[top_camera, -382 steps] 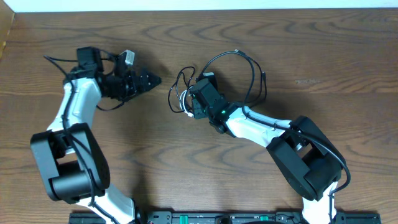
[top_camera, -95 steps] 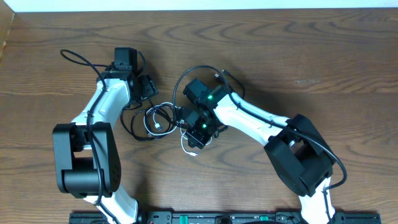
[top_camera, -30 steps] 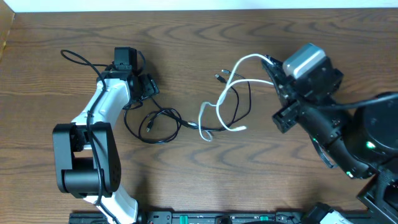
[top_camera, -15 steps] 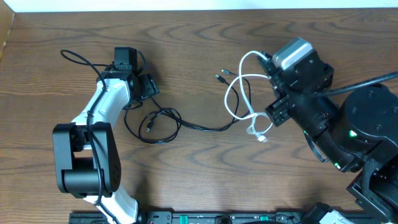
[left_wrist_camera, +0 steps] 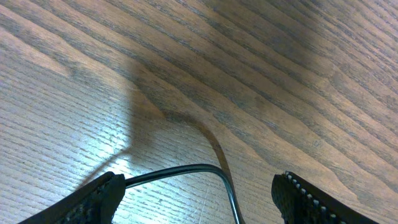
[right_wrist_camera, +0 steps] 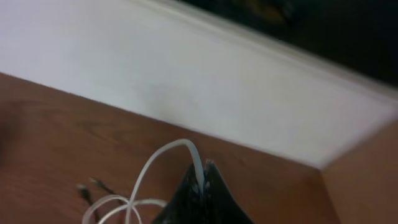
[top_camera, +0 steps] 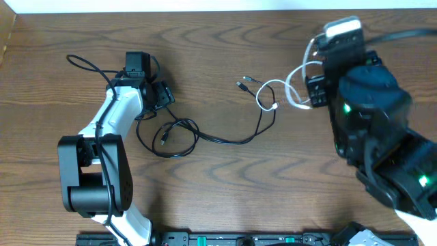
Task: Untangle cables
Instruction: 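Pull the white cable right and up with the right gripper, then lower the white cable onto the table at right with the right gripper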
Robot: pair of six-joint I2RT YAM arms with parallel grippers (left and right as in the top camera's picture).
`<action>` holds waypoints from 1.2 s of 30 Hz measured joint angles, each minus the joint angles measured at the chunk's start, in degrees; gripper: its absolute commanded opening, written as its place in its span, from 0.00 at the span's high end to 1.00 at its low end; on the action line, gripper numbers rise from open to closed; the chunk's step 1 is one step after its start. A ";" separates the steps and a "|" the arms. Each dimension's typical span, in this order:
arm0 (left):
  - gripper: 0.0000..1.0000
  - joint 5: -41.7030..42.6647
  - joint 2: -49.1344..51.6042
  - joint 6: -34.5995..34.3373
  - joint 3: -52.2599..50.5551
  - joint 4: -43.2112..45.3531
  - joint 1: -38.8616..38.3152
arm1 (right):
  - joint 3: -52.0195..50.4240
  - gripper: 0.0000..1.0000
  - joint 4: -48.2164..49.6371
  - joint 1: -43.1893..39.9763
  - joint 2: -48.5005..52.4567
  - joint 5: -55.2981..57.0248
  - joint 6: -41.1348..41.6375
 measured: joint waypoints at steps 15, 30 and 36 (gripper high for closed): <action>0.20 0.02 0.00 0.00 0.00 0.02 -0.02 | 0.00 0.99 -8.20 -20.83 6.49 -1.22 16.37; 0.20 0.00 0.00 0.00 0.00 0.00 -0.02 | -2.29 0.99 -8.61 -34.69 17.92 -20.72 21.84; 0.20 0.02 0.00 0.00 0.00 0.02 -0.02 | -4.46 0.99 -8.63 -35.43 22.71 -25.79 22.14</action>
